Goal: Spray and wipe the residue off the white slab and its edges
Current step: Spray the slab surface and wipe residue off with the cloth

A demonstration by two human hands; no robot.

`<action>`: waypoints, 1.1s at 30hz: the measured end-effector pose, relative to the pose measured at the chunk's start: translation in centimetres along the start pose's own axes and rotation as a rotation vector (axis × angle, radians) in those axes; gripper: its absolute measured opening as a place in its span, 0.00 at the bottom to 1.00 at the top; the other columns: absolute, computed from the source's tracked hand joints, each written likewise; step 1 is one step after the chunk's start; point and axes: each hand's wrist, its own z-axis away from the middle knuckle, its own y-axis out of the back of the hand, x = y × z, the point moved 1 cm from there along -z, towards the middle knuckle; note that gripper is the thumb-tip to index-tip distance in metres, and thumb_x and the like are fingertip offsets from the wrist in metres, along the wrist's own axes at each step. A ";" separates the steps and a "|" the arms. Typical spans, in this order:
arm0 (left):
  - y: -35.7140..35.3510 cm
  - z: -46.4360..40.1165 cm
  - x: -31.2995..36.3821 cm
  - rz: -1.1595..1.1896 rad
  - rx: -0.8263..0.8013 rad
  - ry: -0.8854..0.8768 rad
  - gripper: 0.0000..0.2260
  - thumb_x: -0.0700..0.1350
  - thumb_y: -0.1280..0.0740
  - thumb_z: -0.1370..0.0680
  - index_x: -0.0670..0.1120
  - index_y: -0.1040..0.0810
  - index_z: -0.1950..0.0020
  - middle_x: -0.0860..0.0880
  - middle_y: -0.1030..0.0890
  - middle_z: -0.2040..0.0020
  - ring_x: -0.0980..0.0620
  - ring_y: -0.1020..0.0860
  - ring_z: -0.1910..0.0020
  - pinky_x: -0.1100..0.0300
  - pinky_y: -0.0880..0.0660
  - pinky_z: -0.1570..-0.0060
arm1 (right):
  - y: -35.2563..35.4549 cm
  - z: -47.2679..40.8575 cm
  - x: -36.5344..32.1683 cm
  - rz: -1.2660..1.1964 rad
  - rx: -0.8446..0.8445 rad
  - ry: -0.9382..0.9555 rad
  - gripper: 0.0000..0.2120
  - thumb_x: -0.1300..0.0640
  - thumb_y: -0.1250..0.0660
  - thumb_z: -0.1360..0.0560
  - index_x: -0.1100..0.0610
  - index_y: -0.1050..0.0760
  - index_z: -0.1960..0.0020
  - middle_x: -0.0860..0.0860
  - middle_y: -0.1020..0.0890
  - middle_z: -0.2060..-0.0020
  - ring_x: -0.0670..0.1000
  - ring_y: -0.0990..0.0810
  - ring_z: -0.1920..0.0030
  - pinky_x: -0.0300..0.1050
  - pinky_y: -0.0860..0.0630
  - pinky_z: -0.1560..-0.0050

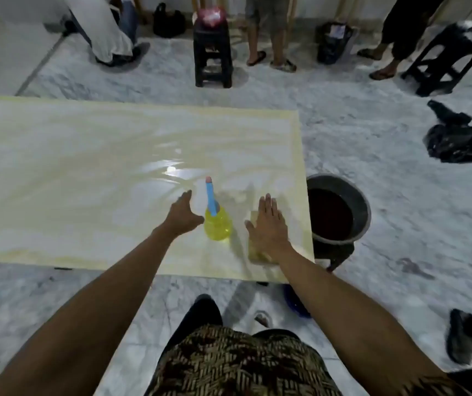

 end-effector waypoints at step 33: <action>-8.4 -2.5 2.3 0.523 0.423 -0.419 0.24 0.38 0.24 0.21 0.38 0.27 0.26 0.44 0.18 0.46 0.70 0.22 0.51 0.76 0.28 0.52 | -5.1 -2.8 -0.8 0.123 -0.196 -0.452 0.35 0.43 0.37 0.23 0.65 0.40 0.26 0.64 0.31 0.32 0.62 0.28 0.35 0.53 0.31 0.33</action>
